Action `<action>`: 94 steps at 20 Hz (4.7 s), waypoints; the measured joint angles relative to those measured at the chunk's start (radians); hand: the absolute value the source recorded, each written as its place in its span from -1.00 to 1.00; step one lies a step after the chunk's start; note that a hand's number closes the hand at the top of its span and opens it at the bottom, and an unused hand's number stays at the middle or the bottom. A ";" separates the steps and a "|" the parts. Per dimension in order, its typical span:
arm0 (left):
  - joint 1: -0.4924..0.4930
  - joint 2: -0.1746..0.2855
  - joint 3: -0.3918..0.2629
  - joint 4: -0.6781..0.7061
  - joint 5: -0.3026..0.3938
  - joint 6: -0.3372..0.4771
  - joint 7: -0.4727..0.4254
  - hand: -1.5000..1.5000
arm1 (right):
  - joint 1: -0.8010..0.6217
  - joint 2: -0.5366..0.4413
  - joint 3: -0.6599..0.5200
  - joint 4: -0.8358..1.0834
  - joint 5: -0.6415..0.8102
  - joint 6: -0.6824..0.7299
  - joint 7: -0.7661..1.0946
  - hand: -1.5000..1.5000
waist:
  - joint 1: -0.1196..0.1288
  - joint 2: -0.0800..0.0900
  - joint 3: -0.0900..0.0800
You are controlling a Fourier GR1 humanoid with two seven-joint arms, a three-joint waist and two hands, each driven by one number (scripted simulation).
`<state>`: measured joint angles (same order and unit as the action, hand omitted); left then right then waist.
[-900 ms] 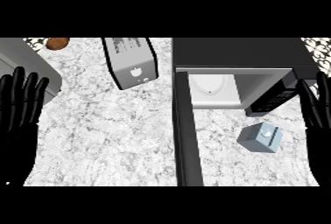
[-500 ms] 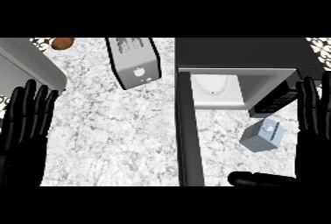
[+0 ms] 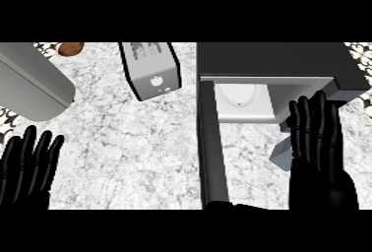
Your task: Pick up the milk, place it into the microwave and close the microwave
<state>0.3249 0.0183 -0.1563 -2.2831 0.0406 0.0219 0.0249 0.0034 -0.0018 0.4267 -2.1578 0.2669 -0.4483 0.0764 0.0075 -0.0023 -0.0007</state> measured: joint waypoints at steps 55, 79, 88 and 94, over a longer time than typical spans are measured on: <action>0.360 -0.001 0.089 -0.061 0.122 -0.233 -0.246 -1.00 | 0.086 -0.069 -0.534 0.842 -0.410 0.147 -0.791 -1.00 | 0.000 0.002 0.001; 0.364 -0.008 0.113 -0.071 0.140 -0.246 -0.220 -1.00 | -0.075 -0.168 -0.617 1.326 -0.481 0.535 -1.035 1.00 | 0.004 0.002 0.002; 0.374 -0.010 0.129 -0.046 0.163 -0.271 -0.246 -1.00 | -0.124 -0.107 -0.668 1.283 -0.445 0.347 -1.102 1.00 | 0.000 0.001 0.001; 0.396 -0.007 0.149 -0.059 0.183 -0.301 -0.247 -1.00 | -0.099 -0.134 -0.629 1.204 -0.444 0.405 -1.056 1.00 | -0.001 0.000 0.000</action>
<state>0.7209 0.0115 -0.0071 -2.3418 0.2235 -0.2790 -0.2218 -0.0951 -0.1353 -0.2021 -0.9540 -0.1776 -0.0435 -0.9799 0.0061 -0.0020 -0.0003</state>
